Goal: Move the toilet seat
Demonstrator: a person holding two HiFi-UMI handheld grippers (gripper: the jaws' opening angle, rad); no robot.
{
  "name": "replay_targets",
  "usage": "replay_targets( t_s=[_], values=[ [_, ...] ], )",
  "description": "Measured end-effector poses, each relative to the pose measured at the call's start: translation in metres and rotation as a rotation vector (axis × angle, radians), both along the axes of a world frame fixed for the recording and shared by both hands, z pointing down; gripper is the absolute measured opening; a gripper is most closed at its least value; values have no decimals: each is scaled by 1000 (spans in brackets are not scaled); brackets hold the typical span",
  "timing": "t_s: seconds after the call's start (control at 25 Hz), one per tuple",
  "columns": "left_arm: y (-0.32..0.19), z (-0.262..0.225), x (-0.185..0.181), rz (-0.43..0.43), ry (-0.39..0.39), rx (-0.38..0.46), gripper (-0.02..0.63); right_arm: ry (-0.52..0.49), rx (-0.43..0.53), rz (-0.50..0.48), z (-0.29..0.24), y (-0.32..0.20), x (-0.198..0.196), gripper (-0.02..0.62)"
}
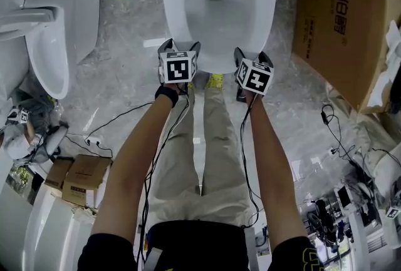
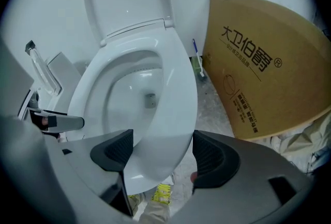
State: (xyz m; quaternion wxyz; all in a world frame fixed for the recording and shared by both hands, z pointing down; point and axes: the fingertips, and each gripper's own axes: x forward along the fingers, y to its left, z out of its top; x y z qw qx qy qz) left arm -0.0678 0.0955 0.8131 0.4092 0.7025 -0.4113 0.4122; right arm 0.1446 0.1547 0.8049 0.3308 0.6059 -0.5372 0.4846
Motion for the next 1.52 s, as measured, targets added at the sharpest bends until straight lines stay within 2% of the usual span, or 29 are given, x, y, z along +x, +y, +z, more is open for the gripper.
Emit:
replay_targets(
  t_s=[0.24,0.52,1.08,1.36,1.52],
  values=[
    [0,5,-3,-31,-26,6,363,11,-4,39,-1,1,1,363],
    [0,5,-2,-44,-27,-8,357,26,-5,42,-2,2,1,359],
    [-4,-31,1,-70,7,-7,358,3,27,20,-31,1,2,351],
    [-5,-51,-1,-74,-7,7,357,-1,42,25,-55,1,0,345],
    [-8,-63,-2,-89,-13,29,331,-1,65,35,-71,-3,1,342]
  ],
)
